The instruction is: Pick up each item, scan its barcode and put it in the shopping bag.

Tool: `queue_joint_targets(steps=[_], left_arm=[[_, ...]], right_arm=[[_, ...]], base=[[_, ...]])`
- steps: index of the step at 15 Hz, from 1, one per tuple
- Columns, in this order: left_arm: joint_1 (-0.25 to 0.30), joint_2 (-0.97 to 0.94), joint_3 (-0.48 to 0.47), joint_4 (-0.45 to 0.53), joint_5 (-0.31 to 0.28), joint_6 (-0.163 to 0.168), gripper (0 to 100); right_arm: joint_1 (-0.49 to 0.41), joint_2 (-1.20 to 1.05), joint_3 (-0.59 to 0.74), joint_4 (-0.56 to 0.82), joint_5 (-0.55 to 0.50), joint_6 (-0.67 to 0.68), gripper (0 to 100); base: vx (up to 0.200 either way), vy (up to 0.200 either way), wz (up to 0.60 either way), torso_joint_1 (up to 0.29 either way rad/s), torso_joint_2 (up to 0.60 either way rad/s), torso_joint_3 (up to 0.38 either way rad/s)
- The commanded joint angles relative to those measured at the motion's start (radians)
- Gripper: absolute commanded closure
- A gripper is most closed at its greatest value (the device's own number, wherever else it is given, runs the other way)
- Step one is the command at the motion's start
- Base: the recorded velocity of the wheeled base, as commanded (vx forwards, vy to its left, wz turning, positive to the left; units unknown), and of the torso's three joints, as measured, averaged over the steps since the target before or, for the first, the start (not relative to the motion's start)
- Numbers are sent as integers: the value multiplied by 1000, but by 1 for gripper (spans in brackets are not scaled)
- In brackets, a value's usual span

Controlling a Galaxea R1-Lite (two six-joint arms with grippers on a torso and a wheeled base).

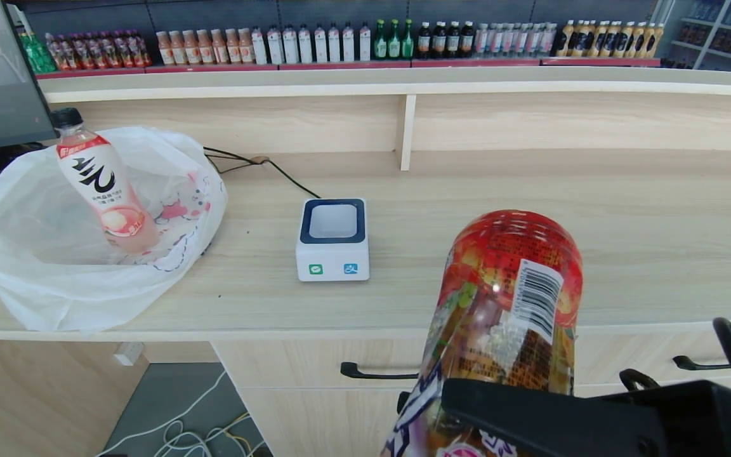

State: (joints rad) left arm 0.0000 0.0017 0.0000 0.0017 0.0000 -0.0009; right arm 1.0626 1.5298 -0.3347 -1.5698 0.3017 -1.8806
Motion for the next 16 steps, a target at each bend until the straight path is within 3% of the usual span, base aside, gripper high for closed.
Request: queue_joint_targets(steps=[1, 16], left_arm=[[2, 0, 0, 0, 0, -1, 0], [0, 0, 0, 0, 0, -1, 0]], right_arm=[[2, 0, 0, -1, 0, 0, 100], [2, 0, -7, -1, 0, 2, 100]], base=[[0, 0, 0, 0, 0, 0], [0, 0, 0, 0, 0, 0]])
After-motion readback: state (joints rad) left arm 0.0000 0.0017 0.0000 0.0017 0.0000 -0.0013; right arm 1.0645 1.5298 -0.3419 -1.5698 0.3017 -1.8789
